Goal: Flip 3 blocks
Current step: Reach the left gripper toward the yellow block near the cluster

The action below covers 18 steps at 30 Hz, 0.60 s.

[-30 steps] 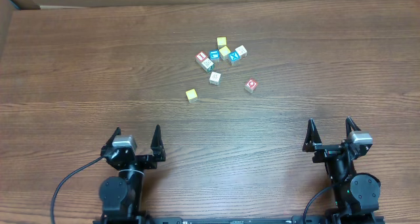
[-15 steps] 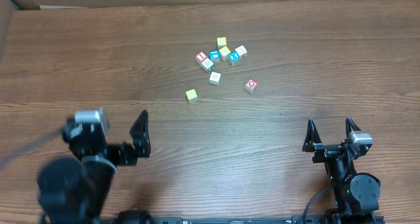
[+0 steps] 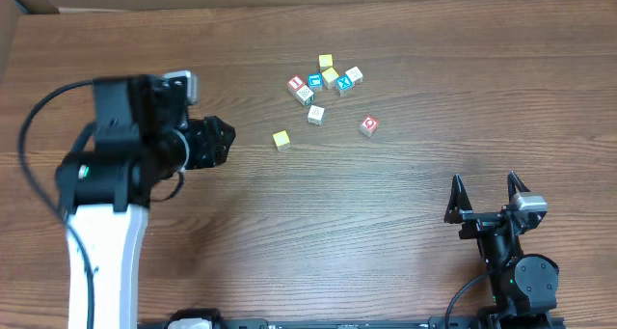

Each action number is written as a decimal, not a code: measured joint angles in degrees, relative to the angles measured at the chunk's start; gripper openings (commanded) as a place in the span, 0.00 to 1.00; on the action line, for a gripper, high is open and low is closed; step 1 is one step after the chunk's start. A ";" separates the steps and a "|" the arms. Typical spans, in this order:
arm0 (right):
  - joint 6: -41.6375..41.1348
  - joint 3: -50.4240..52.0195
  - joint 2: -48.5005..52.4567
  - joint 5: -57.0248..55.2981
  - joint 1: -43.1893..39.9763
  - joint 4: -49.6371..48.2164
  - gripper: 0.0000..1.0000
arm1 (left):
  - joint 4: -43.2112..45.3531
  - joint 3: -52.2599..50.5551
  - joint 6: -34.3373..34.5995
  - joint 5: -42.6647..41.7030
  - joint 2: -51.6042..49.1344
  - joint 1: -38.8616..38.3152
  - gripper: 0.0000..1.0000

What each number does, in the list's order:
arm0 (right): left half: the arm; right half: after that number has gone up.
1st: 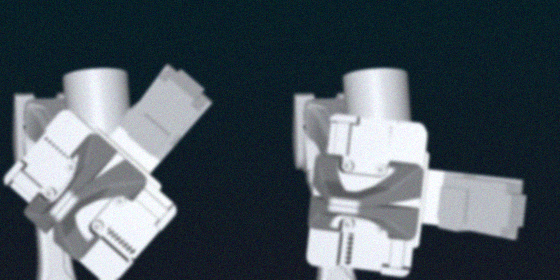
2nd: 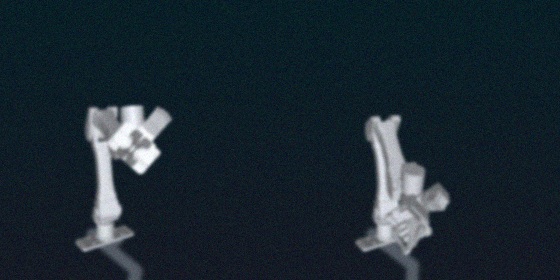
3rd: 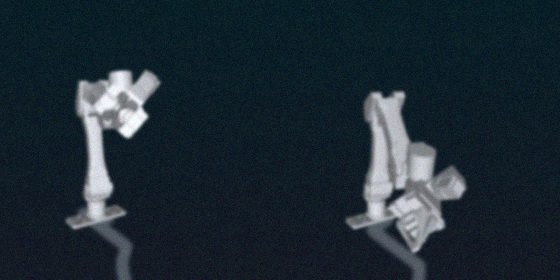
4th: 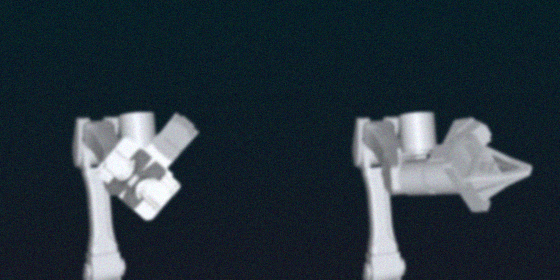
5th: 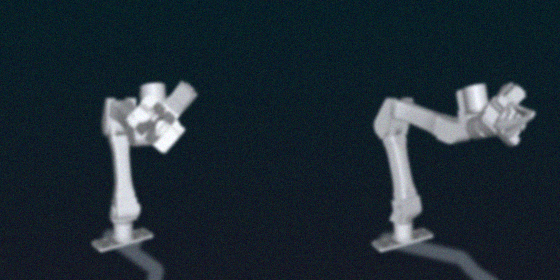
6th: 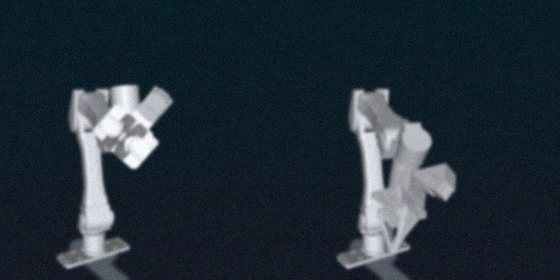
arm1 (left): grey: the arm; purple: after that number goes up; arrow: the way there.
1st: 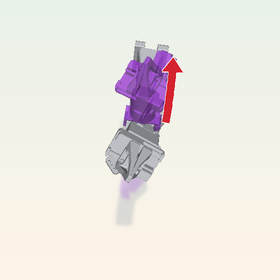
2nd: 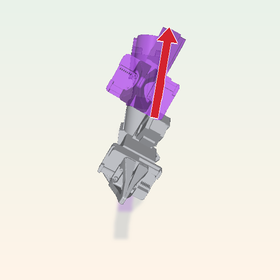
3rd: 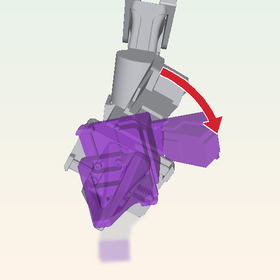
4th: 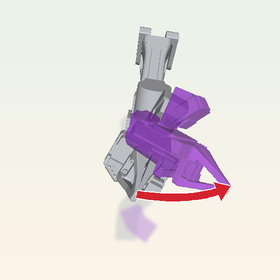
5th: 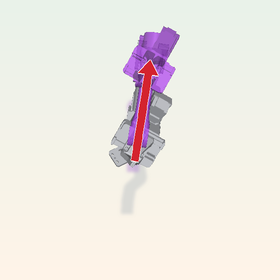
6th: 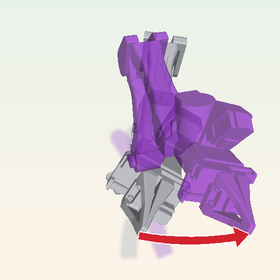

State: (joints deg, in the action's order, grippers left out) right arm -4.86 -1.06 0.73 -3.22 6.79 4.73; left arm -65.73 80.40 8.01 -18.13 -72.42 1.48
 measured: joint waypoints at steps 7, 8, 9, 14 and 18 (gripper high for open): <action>0.00 0.00 0.00 0.00 0.00 -0.02 1.00 | -3.10 0.00 2.78 -2.32 -9.97 -0.33 0.04; -0.02 0.00 0.00 0.00 0.00 -0.02 1.00 | -3.10 0.00 2.89 -2.38 -11.23 -0.61 0.04; 0.00 0.00 0.00 0.02 0.00 -0.04 1.00 | -3.10 0.00 3.02 -2.51 -12.35 -0.94 0.04; 0.02 0.00 0.00 -0.02 0.00 -0.09 1.00 | -2.99 0.00 4.15 -1.60 -16.79 -3.93 0.04; 0.00 0.00 0.00 0.00 0.00 -0.02 1.00 | -1.97 0.00 6.38 1.42 -18.75 -7.13 0.04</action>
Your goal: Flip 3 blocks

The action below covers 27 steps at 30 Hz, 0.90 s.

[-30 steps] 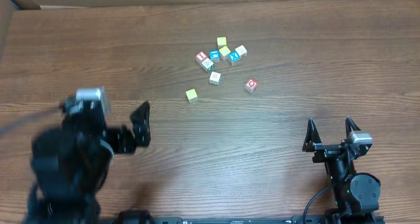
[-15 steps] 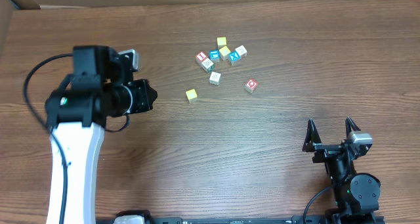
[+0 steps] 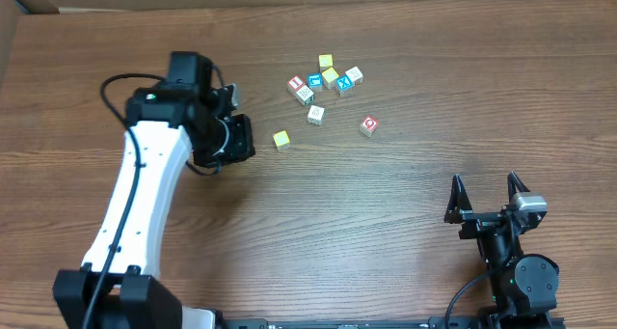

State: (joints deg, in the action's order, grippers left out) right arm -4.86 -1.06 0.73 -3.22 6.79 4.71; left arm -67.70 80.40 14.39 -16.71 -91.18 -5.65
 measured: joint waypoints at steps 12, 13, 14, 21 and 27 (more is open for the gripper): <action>-0.02 0.00 0.00 0.00 0.00 0.00 1.00 | 4.63 0.00 3.82 4.37 -5.81 -8.39 0.96; 0.00 0.00 0.00 0.02 0.00 -0.02 1.00 | 5.29 0.00 3.98 4.57 -6.45 -9.03 0.97; -0.02 0.00 0.00 0.00 0.00 0.00 1.00 | 5.90 0.00 4.20 4.59 -6.88 -9.49 0.98; 0.02 0.00 0.00 0.00 0.00 0.02 1.00 | 11.04 0.00 5.99 6.38 -10.56 -12.31 1.00; 0.00 0.00 0.00 0.00 0.00 0.02 1.00 | 14.45 0.00 10.49 12.92 -14.88 -12.87 0.93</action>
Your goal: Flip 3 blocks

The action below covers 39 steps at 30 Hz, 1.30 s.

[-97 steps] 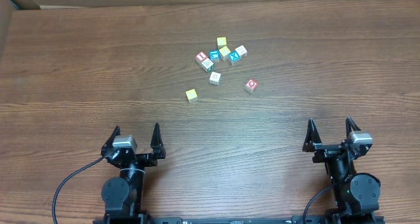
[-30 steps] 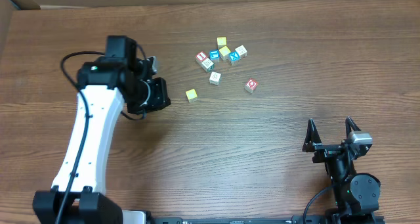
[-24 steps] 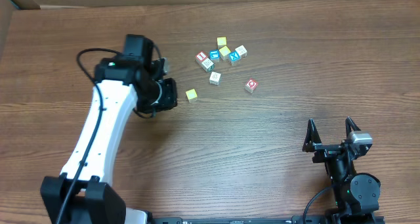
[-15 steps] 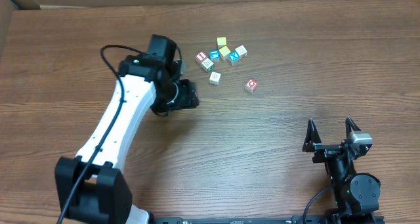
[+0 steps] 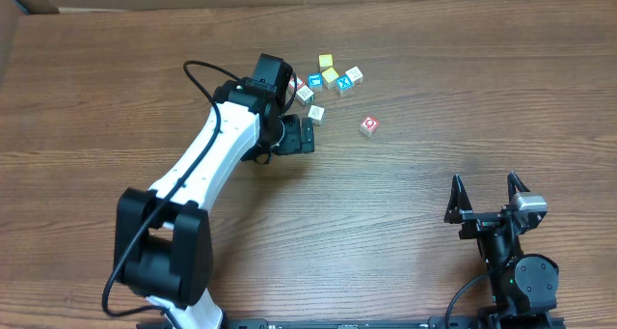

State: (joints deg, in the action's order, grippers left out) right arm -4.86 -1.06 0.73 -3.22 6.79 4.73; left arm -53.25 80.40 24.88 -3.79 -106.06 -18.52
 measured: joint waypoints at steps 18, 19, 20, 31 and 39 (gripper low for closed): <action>0.00 0.00 0.00 0.00 0.00 -0.04 1.00 | 9.84 0.02 2.23 5.03 -9.35 0.00 0.36; 0.02 0.00 0.00 0.00 0.00 -0.02 1.00 | 10.10 0.02 2.16 5.29 -9.35 0.00 0.35; 0.00 0.00 0.00 0.02 0.00 -0.02 1.00 | 10.21 0.02 2.05 5.53 -9.35 0.00 0.35; -0.02 0.00 0.00 0.00 0.00 0.00 1.00 | 11.39 0.02 2.12 6.47 -9.35 0.02 0.20; 0.00 0.00 0.00 0.00 0.00 -0.02 1.00 | 10.16 0.55 0.63 6.47 -9.27 0.02 0.05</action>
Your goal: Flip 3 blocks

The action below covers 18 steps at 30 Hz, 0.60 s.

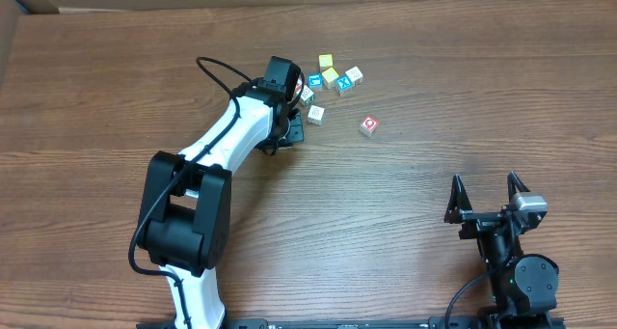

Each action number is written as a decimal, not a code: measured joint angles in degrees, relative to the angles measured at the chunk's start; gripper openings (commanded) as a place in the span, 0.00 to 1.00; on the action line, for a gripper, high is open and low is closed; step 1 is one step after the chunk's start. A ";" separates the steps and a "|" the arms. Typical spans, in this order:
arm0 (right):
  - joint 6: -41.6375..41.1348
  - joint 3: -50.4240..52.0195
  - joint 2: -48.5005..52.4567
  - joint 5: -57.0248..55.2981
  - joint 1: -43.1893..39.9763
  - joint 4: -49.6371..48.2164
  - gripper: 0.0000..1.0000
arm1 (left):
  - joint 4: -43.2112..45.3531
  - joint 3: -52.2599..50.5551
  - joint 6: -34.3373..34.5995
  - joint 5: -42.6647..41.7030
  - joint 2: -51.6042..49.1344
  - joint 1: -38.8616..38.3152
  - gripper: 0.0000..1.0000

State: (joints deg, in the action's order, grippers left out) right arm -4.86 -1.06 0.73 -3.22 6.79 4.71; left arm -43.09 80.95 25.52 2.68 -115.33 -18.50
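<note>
Several small lettered blocks lie at the far middle of the table: a yellow one (pixel 326 61), a blue one (pixel 315 81), a white one (pixel 315 114) and a red one (pixel 368 125) set apart to the right. My left gripper (pixel 292 129) reaches down at the cluster's near-left edge, just left of the white block; its jaws are dark and hidden under the wrist. My right gripper (pixel 485 196) rests at the near right, open and holding nothing.
Further blocks, a yellow one (pixel 331 76), a white one (pixel 354 74) and a blue one with an X (pixel 344 86), crowd the cluster. The left arm (pixel 227 141) stretches diagonally across the wooden table (pixel 463 88). A cardboard wall lines the far edge.
The left gripper has shifted slightly farther and to the left, closer to the blocks' left edge. The right arm has not moved.
The left gripper was at the far left, with a lone yellow block in plain view near the cluster. It then stood closer to that block, then over the spot, covering it. Now it sits there at the cluster's edge, and the yellow block stays hidden.
</note>
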 measured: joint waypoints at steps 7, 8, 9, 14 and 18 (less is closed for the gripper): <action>0.00 0.00 0.00 0.00 0.00 0.00 1.00 | -3.93 0.00 -0.26 -0.09 7.43 0.00 0.06; 0.00 0.00 0.00 0.02 0.00 -0.04 1.00 | -4.96 0.00 -0.35 -0.22 9.75 0.00 0.06; 0.00 0.00 0.00 0.00 0.00 0.00 1.00 | -6.08 0.00 -0.42 -0.48 12.48 0.00 0.04; 0.00 0.00 0.00 0.00 0.00 0.02 1.00 | -14.43 0.44 -0.42 -1.60 24.79 0.00 0.04; -0.02 0.00 0.00 0.02 -0.02 0.00 1.00 | -21.84 0.68 -0.44 -1.97 28.37 -0.02 0.04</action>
State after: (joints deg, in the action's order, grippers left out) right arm -4.89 -1.06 0.73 -3.20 6.76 4.71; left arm -64.93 81.62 25.08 0.71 -86.96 -18.52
